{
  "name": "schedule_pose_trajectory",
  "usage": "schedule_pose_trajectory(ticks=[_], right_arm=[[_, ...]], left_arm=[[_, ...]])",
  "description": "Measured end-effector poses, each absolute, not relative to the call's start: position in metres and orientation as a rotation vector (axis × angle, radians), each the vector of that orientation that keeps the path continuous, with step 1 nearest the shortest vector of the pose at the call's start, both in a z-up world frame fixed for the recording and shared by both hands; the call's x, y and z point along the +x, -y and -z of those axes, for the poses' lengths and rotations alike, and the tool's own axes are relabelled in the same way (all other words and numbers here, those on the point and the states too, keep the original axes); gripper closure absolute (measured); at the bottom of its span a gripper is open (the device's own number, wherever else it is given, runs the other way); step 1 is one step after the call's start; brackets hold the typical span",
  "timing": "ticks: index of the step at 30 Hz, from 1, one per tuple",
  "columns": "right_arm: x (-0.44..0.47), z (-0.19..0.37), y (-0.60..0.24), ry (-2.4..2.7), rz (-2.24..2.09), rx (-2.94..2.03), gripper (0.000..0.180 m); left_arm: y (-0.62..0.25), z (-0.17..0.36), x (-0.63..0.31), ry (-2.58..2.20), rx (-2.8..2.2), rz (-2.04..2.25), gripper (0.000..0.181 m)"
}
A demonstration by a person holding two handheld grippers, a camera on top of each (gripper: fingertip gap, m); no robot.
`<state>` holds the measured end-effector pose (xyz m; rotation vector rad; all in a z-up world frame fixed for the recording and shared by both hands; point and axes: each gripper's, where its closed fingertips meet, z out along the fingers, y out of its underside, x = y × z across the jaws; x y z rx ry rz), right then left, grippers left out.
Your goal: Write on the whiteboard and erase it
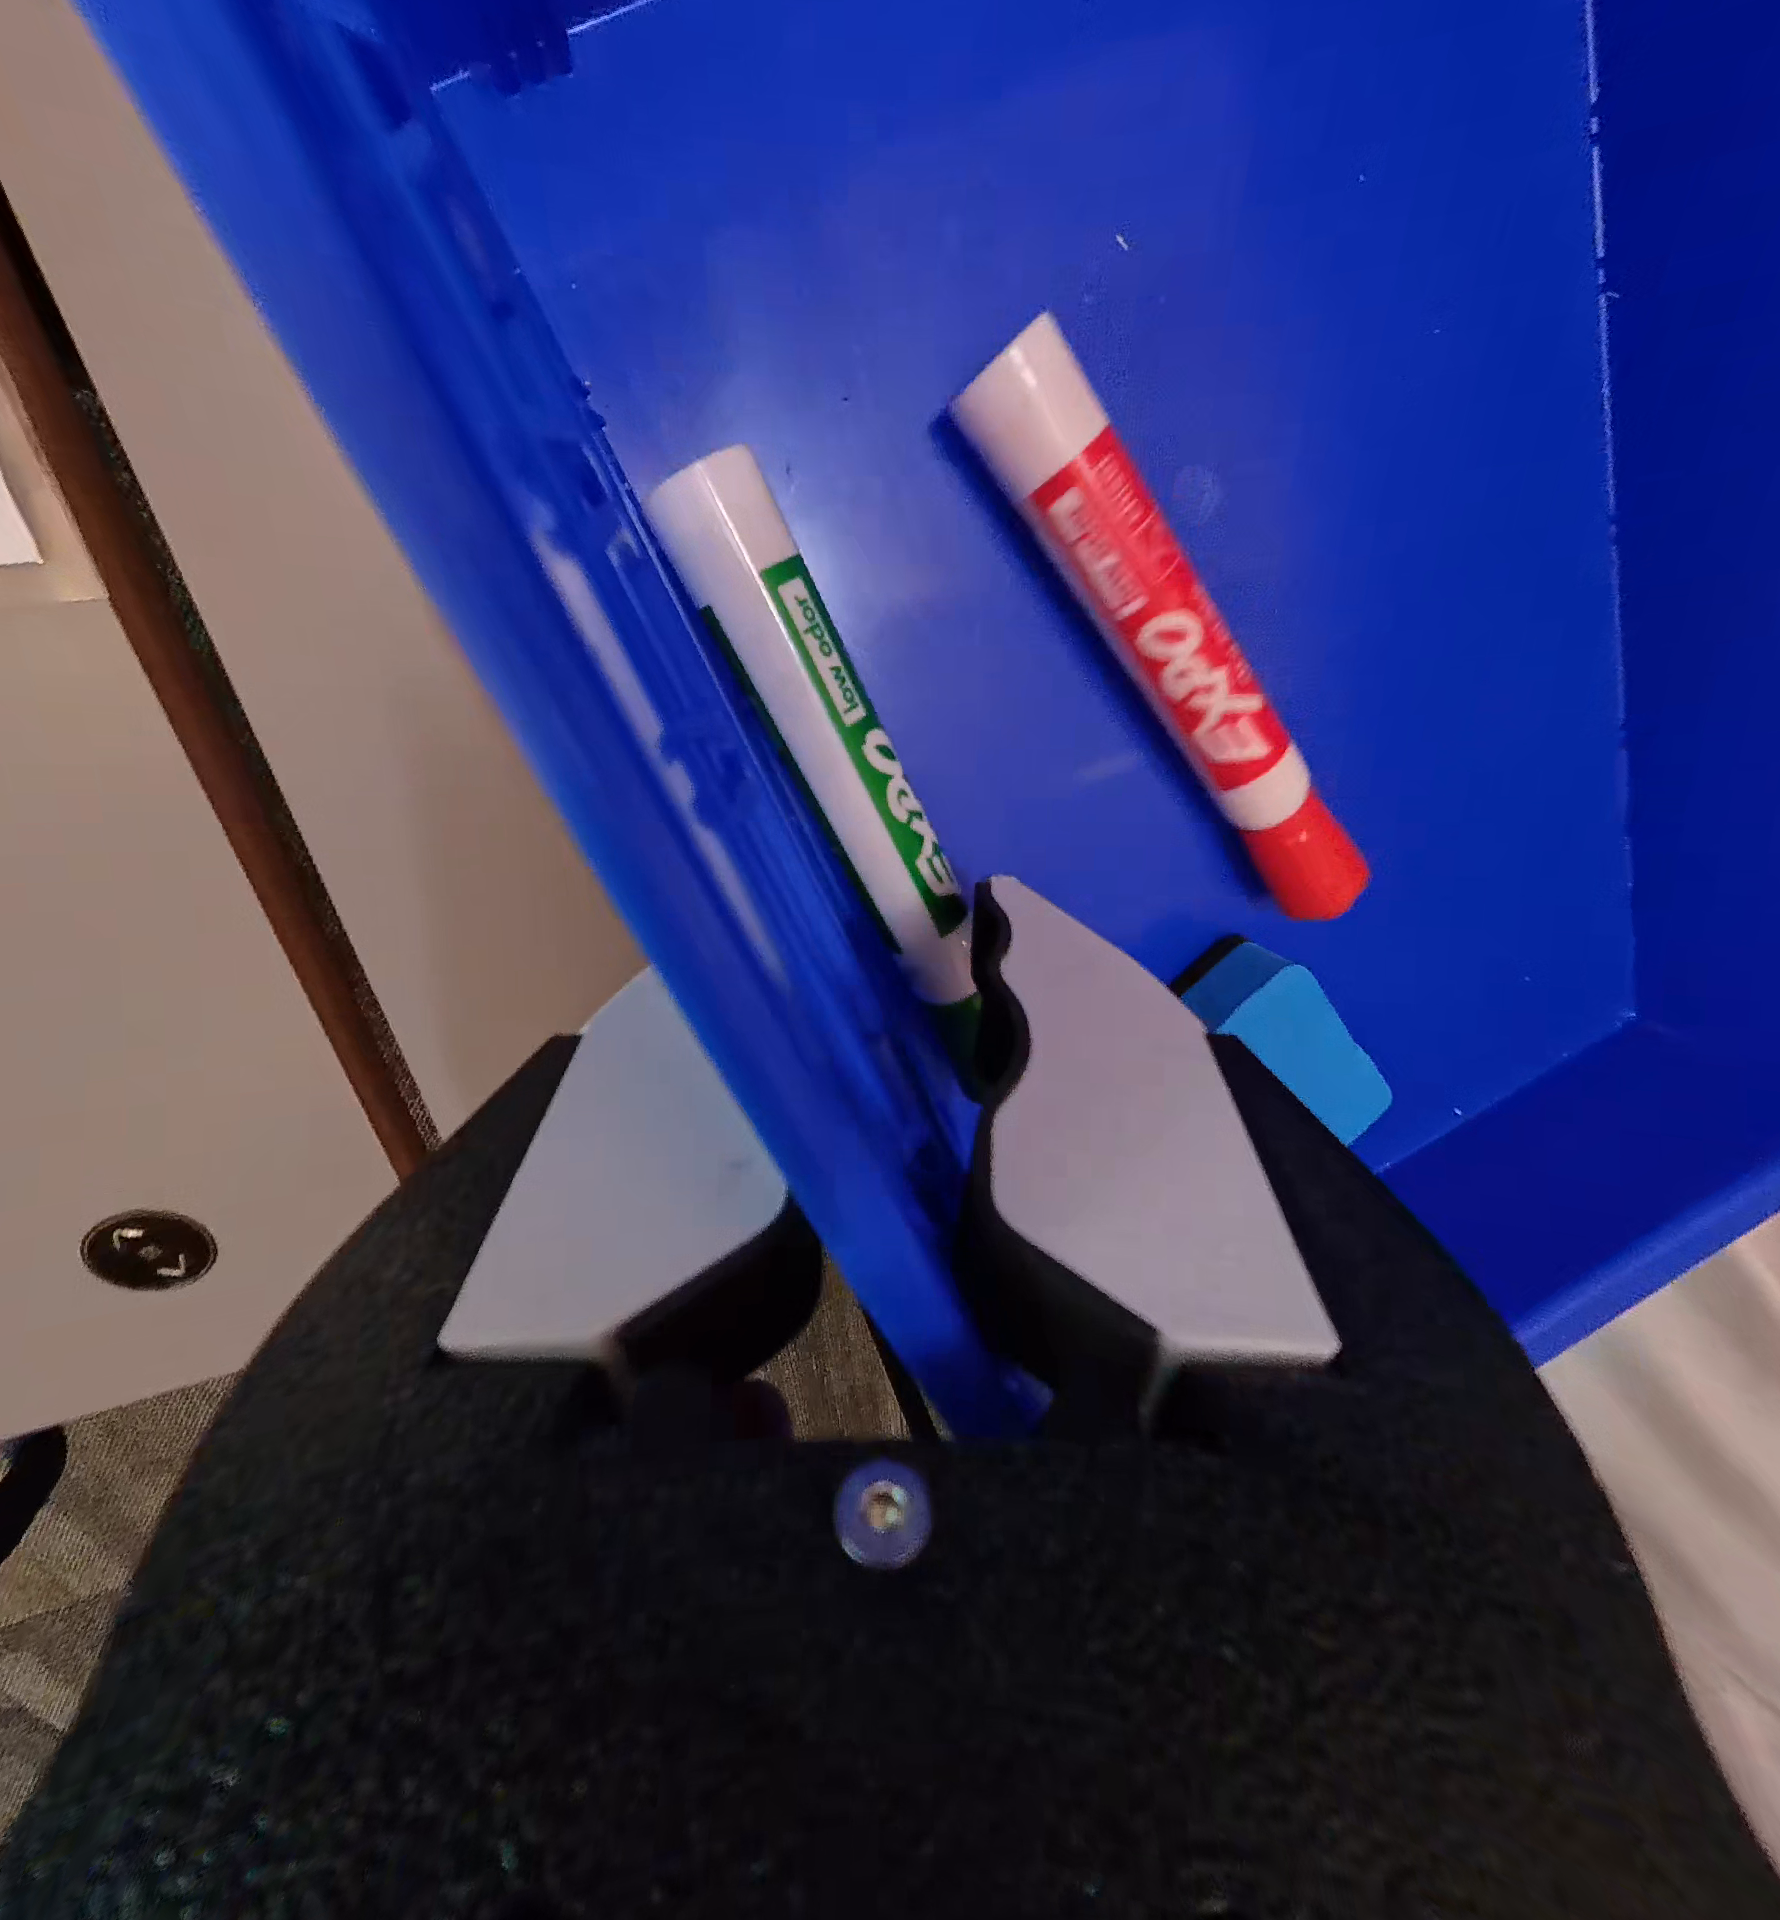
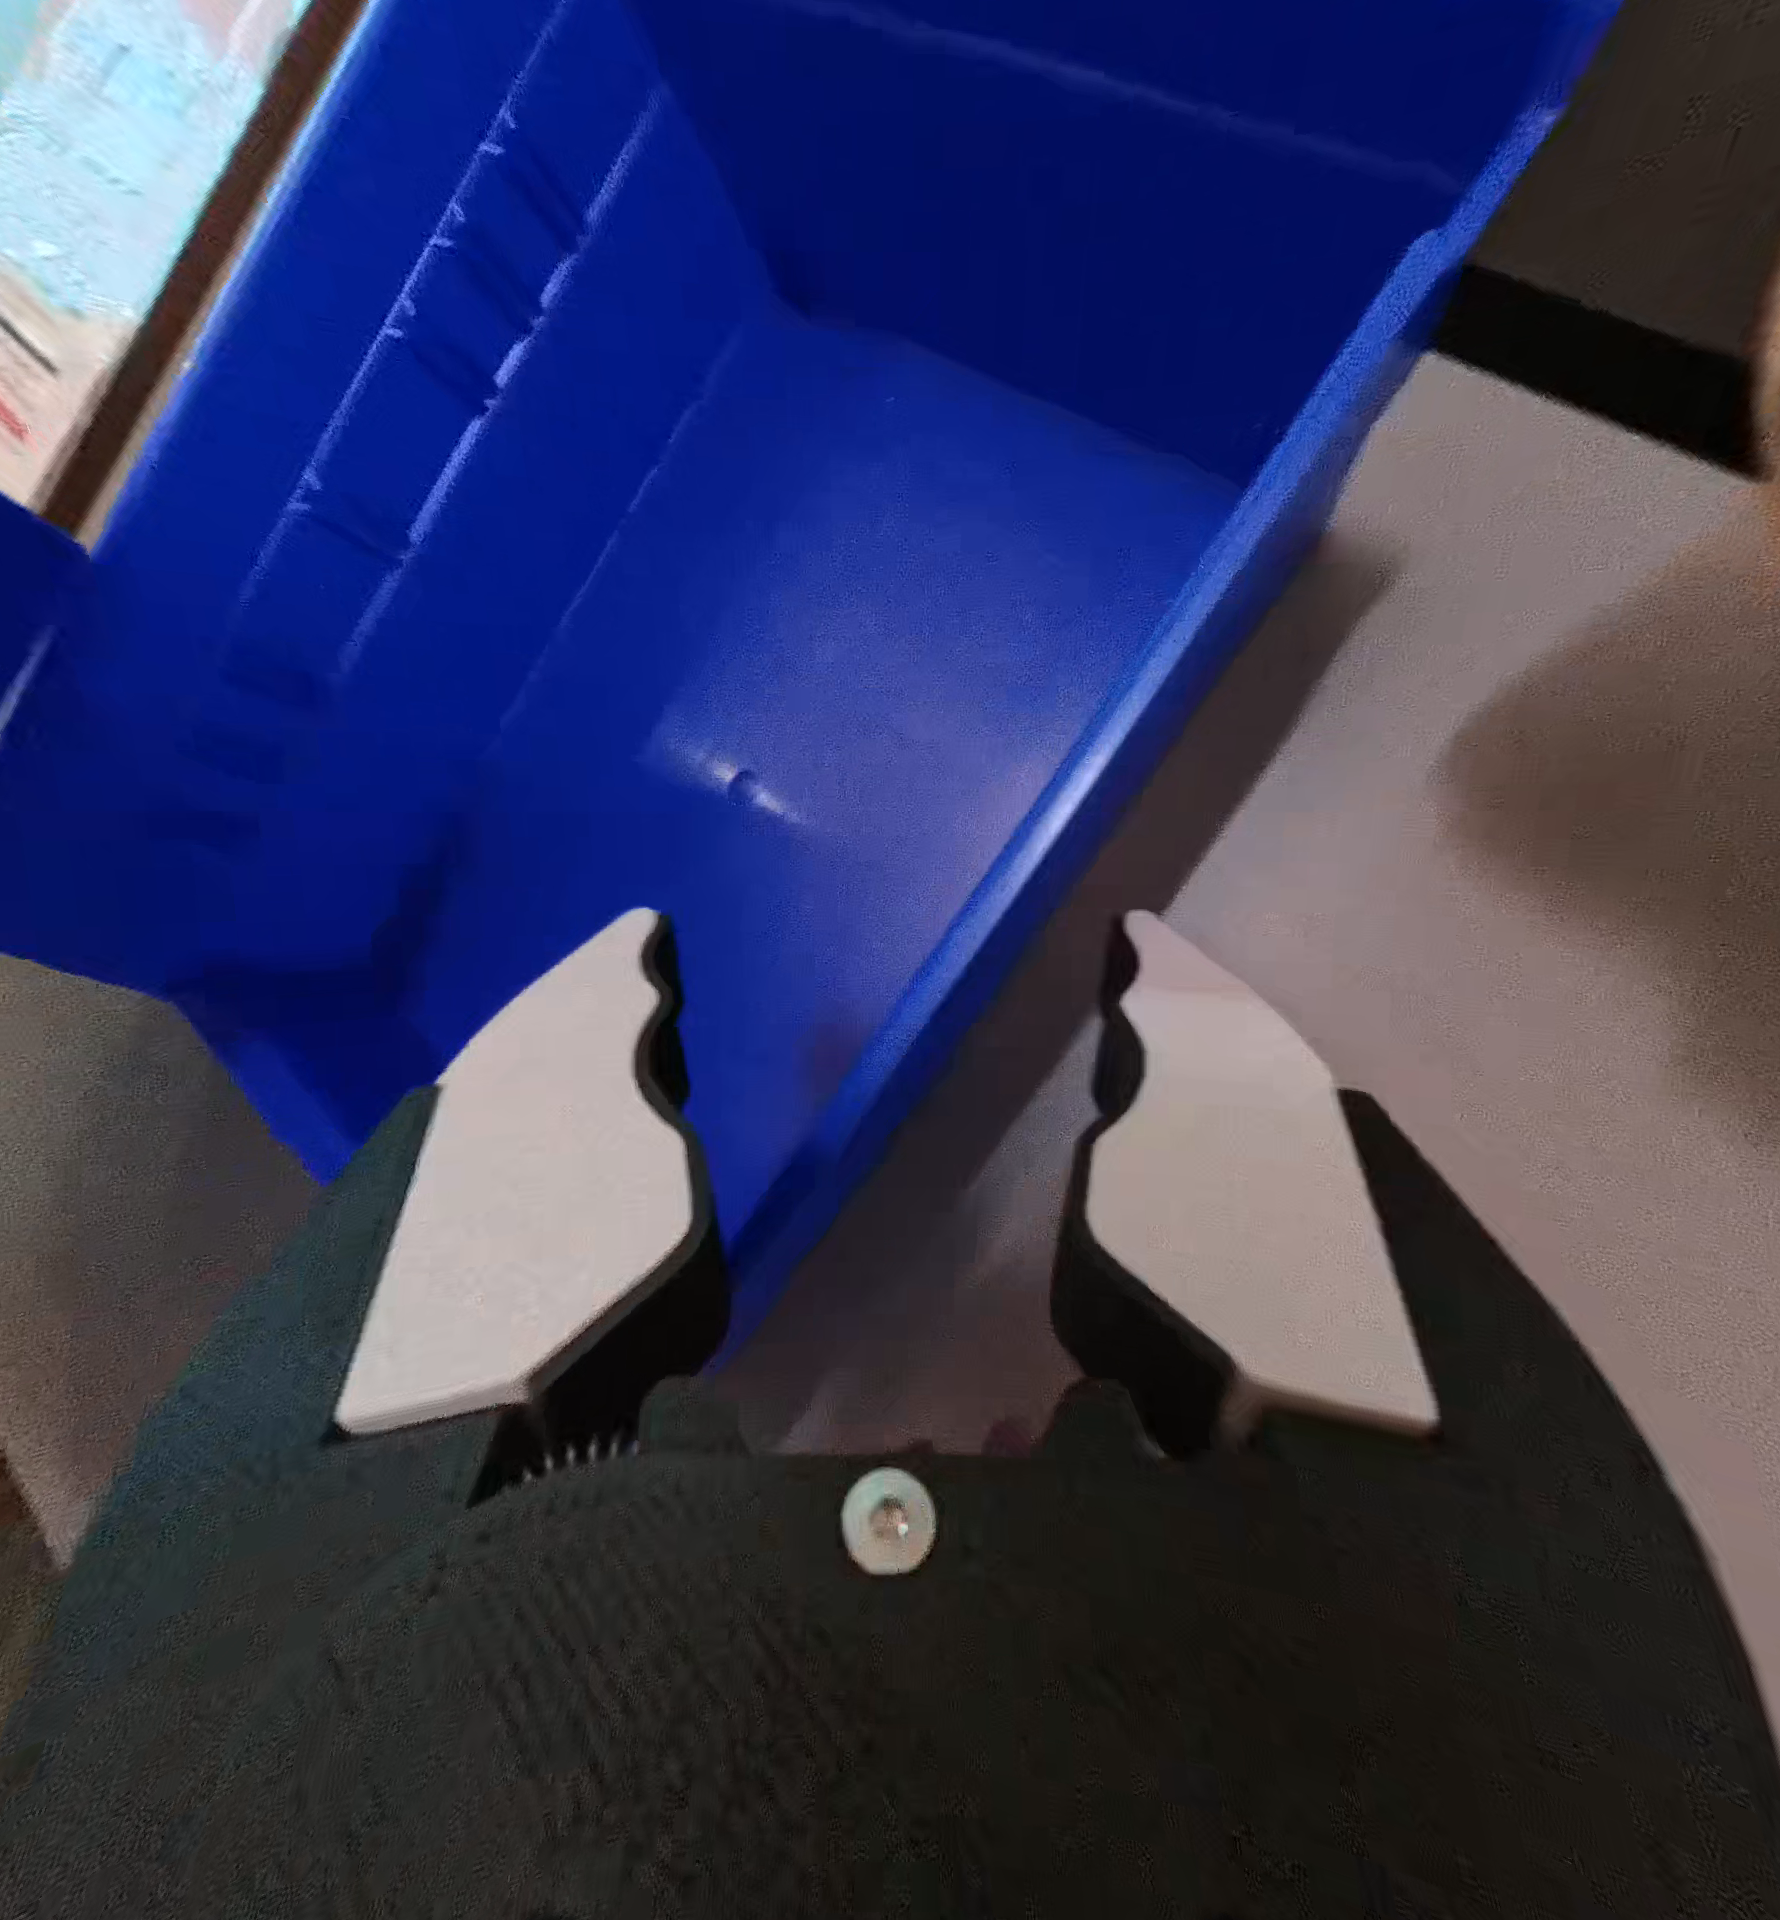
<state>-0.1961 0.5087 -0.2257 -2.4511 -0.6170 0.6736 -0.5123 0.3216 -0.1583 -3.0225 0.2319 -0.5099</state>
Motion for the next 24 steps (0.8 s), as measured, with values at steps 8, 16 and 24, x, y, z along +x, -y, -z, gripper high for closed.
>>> schedule_pose_trajectory(ticks=[8,16,24], right_arm=[[-0.187,0.249,-0.510,0.592,-0.577,-2.631,0.165],[-0.174,0.222,-0.493,0.815,-0.499,-2.606,0.172],[-0.118,0.161,-0.421,0.892,-0.683,-2.481,0.172]], left_arm=[[-0.332,0.173,-0.525,-0.180,-2.984,0.566,0.153],[-0.329,0.166,-0.552,-0.134,-2.991,0.491,0.152],[-0.335,0.140,-0.555,-0.165,-2.968,0.469,0.152]])
